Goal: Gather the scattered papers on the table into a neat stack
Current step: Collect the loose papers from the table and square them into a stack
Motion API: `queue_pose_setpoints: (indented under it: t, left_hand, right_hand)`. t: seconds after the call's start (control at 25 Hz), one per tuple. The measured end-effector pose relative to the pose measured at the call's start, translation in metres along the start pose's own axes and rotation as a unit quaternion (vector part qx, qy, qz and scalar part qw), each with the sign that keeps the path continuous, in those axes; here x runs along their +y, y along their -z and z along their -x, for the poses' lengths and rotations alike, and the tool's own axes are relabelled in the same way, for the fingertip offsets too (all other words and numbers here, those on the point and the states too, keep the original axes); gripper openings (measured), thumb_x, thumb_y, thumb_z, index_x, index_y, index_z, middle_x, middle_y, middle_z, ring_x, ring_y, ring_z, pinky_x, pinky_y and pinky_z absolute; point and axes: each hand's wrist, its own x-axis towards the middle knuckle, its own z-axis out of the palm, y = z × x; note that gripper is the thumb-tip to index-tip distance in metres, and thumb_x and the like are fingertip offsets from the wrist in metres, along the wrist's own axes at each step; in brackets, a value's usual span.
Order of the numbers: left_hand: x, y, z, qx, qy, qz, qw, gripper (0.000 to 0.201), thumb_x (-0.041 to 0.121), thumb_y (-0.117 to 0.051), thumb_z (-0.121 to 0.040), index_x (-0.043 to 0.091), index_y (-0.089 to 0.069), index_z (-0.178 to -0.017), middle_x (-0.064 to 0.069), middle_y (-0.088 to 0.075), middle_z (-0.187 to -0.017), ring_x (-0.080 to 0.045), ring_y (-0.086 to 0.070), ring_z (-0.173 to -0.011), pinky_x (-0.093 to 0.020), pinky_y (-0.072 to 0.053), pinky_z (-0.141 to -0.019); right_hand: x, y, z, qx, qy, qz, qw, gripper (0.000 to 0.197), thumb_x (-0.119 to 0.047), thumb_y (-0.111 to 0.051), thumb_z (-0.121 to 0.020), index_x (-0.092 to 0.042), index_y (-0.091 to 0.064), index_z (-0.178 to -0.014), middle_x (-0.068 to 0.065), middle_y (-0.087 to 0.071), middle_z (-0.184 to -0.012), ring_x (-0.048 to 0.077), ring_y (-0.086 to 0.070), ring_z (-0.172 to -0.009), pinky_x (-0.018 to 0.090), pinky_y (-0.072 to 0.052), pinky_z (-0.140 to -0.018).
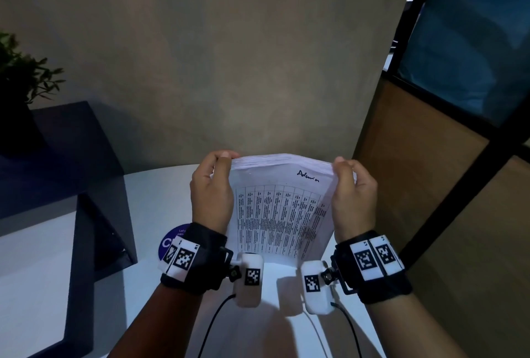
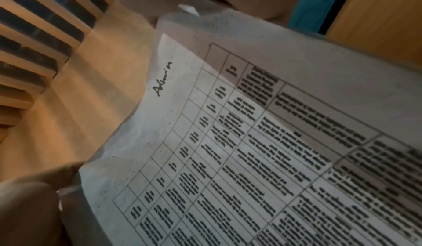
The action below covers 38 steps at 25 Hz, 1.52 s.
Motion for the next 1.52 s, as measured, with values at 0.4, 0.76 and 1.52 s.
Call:
queue_pose_setpoints:
  t: [0.4,0.76,1.52]
  left_hand:
    - [-0.014,0.012,0.017,-0.06,0.006,0.079,0.995,0.038,0.048,-0.052,-0.089,0.014,-0.06,-0.104,-0.003,-0.069,-0.1,-0.022,-0.067,-0.095,-0.04,-0.051,-0.081]
    - [-0.003,-0.005,0.004,0.007,0.027,0.008,1.0,0.033,0.046,-0.05,-0.093,0.017,-0.066,-0.089,0.005,-0.068,-0.081,-0.015,-0.064,-0.078,-0.033,-0.048,-0.073]
    - [-0.052,0.016,0.002,-0.189,0.077,0.132,0.97,0.074,0.038,-0.088,-0.062,0.014,-0.057,-0.125,-0.008,-0.07,-0.114,-0.028,-0.067,-0.107,-0.042,-0.057,-0.083]
  right_hand:
    - [0.015,0.008,0.019,-0.033,0.032,-0.006,0.999,0.039,-0.062,-0.058,-0.078,-0.032,-0.057,-0.103,-0.004,-0.069,-0.1,0.015,-0.069,-0.096,0.034,-0.056,-0.082]
    - [0.014,-0.001,0.006,-0.003,0.058,0.02,0.998,0.037,-0.06,-0.051,-0.081,-0.026,-0.059,-0.09,-0.006,-0.067,-0.086,0.011,-0.067,-0.083,0.022,-0.05,-0.07]
    - [0.036,0.016,-0.024,-0.115,0.042,-0.04,0.992,0.017,-0.008,-0.065,-0.092,-0.023,-0.062,-0.101,-0.003,-0.071,-0.095,0.012,-0.069,-0.089,0.031,-0.055,-0.083]
